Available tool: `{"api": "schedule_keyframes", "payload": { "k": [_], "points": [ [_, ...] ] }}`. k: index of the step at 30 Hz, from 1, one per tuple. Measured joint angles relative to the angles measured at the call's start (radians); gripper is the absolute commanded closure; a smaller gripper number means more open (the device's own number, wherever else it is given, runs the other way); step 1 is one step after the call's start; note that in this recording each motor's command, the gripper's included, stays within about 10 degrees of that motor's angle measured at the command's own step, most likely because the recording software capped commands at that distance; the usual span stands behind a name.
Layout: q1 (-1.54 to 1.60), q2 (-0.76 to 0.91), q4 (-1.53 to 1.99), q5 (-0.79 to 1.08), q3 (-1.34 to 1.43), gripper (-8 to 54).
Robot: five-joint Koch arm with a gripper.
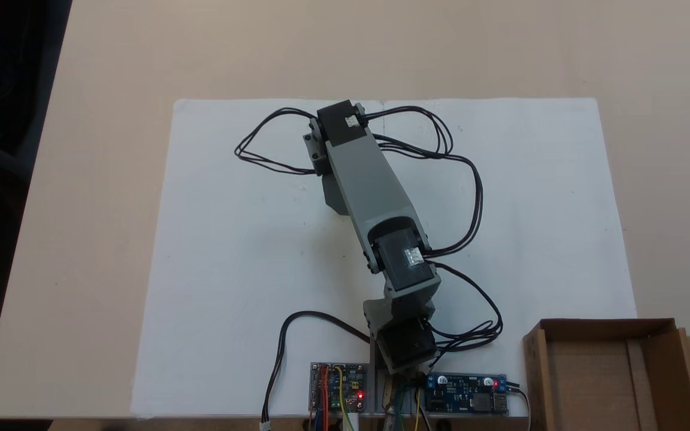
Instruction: Grasp a green dice and put it in the bin.
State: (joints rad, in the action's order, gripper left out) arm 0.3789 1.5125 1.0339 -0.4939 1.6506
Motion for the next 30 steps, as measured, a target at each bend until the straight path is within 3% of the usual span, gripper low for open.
{"api": "schedule_keyframes", "payload": {
  "k": [30],
  "points": [
    [-0.011,-0.198,-0.026,-0.035,-0.091,1.2]
  ]
}}
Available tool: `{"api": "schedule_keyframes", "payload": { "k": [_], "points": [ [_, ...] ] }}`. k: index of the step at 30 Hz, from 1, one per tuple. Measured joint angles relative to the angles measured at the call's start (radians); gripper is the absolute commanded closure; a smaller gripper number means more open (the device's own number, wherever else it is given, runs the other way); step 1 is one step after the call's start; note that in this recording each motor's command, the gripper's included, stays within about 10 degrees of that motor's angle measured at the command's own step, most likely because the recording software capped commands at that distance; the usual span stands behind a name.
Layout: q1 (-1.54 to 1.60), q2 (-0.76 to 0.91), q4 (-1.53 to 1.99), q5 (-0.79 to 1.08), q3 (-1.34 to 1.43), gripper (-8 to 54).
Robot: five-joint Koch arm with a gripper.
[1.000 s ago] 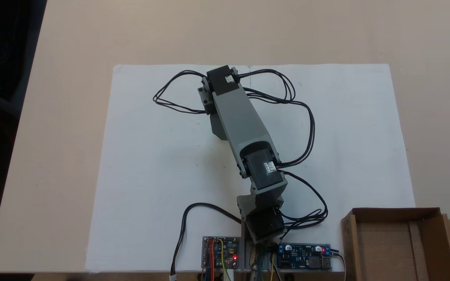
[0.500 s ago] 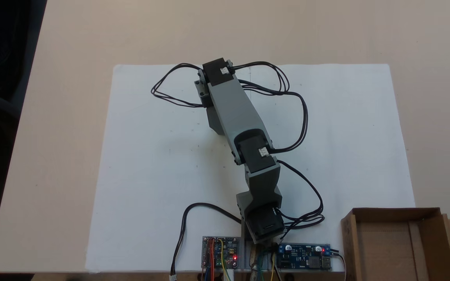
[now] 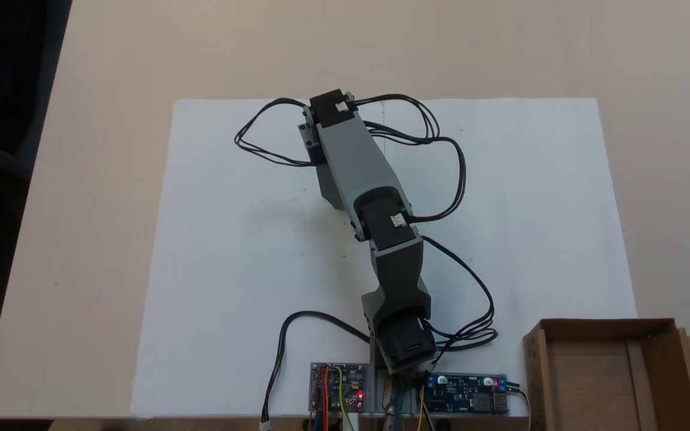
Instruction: Grasp a green dice and put it in the bin.
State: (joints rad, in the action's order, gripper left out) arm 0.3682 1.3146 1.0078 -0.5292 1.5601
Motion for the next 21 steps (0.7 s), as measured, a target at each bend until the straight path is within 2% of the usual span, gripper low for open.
{"api": "schedule_keyframes", "payload": {
  "k": [21],
  "points": [
    [-0.003,-0.06,-0.043,0.0,0.0,1.3]
  ]
}}
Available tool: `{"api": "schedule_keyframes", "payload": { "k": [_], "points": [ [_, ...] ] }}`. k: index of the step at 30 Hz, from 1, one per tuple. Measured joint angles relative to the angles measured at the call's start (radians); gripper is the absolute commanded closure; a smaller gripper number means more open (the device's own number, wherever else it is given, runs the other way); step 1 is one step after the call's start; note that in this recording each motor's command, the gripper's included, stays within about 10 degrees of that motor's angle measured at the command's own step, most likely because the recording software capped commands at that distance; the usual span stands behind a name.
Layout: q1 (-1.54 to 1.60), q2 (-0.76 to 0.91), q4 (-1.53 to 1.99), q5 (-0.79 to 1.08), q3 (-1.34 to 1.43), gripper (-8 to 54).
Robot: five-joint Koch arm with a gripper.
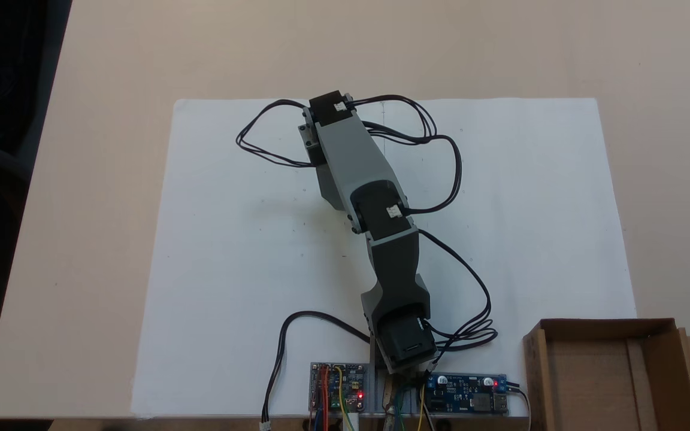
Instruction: Grasp a green dice and put it in the bin.
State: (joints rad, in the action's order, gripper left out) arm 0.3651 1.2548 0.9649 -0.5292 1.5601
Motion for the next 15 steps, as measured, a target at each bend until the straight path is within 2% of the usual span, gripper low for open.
{"api": "schedule_keyframes", "payload": {
  "k": [15],
  "points": [
    [0.009,-0.046,-0.026,0.0,0.002,1.1]
  ]
}}
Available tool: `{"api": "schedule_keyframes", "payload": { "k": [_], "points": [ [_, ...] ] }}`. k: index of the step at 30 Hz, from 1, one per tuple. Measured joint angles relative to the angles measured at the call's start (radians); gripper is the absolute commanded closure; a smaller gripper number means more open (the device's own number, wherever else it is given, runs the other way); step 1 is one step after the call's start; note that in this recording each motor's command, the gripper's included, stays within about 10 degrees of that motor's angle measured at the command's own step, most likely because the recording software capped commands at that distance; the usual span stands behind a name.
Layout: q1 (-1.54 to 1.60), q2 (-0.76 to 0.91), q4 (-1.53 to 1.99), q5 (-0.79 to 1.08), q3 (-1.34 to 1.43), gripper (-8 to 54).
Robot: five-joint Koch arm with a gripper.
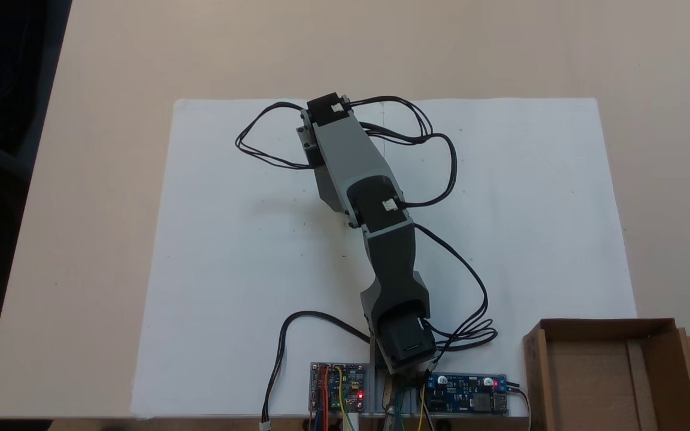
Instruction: Grasp a green dice and put it in the bin.
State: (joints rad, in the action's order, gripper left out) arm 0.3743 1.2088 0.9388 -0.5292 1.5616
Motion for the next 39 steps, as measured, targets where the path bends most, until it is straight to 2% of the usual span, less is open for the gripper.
{"api": "schedule_keyframes", "payload": {
  "k": [11,21,39],
  "points": [
    [0.0,0.0,0.0,0.009,-0.002,0.4],
    [0.0,-0.017,0.0,0.1,-0.002,0.4],
    [-0.002,-0.038,0.0,0.101,-0.002,1.7]
  ]
}}
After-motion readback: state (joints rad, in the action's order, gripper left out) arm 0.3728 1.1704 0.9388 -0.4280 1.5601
